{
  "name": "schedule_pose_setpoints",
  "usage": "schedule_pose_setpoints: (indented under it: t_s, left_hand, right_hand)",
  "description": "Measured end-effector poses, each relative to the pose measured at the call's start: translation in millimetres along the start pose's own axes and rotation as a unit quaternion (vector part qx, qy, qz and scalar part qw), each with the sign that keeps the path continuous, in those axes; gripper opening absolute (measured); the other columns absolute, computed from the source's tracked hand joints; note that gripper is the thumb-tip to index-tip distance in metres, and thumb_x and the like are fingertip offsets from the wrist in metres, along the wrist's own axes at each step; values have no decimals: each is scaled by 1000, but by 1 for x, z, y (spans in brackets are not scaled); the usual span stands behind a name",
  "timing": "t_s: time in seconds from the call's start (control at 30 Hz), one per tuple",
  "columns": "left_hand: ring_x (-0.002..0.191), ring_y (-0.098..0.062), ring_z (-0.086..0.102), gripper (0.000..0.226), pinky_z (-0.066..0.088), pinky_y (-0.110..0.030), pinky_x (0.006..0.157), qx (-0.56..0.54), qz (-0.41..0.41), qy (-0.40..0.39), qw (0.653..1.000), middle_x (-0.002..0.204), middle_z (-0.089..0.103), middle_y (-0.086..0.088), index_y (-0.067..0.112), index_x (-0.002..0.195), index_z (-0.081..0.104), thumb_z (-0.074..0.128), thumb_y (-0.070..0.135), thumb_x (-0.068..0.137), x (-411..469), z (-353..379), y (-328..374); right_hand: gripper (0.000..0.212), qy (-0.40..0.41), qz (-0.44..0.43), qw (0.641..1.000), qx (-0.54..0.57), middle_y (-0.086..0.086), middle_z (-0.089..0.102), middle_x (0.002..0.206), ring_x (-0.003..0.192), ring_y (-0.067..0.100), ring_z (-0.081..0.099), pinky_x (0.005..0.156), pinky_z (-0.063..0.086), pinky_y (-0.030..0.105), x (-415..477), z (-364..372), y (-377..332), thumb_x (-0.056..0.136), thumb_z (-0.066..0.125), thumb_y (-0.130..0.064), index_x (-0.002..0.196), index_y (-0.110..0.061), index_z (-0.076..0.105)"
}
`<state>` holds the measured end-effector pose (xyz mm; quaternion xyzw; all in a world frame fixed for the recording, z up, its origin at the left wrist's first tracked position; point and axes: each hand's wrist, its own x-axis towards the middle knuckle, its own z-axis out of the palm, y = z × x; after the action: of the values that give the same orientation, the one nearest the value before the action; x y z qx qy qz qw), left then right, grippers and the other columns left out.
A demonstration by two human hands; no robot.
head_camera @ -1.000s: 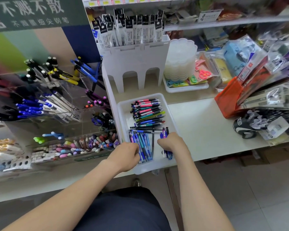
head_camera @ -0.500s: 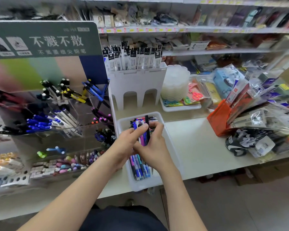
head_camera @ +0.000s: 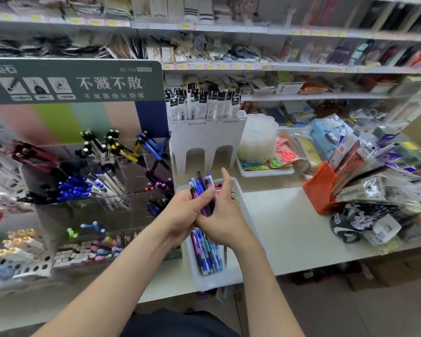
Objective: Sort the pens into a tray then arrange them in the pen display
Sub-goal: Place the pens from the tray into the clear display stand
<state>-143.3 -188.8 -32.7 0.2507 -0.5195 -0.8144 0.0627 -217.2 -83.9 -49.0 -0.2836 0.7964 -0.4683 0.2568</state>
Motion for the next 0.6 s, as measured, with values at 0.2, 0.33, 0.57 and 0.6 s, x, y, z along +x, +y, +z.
schedule_pose_setpoints:
  t_s: [0.2,0.33,0.57,0.6]
  left_hand:
    - [80,-22,76,22,60,-29,69,-7,6,16,1000,88,76,-14,-1,108,69,59,18,108,-3,2,-1]
    - [80,-27,74,20,64,-39,70,33,87,72,993,81,74,-8,1,109,65,56,20,111,-6,8,5]
    - [99,-22,74,11,60,-48,94,156,190,106,964,101,74,-2,23,114,61,67,27,105,-8,5,1]
    - [100,-15,73,13,59,-41,95,179,198,107,958,100,74,5,29,114,62,69,27,104,-10,6,-2]
  right_hand:
    - [122,-25,3,998,60,-20,69,123,115,4,70,106,57,41,-2,2,9,80,83,-40,160,-56,-7]
    - [90,-36,33,978,205,1,68,136,112,16,73,86,62,42,-3,0,18,84,76,-42,159,-51,26]
    - [53,-14,244,748,616,18,72,131,128,33,66,111,48,45,-6,37,20,105,42,-41,137,-10,69]
    - [49,-11,228,742,630,18,72,133,130,32,65,114,47,45,-5,39,14,108,42,-37,133,-9,73]
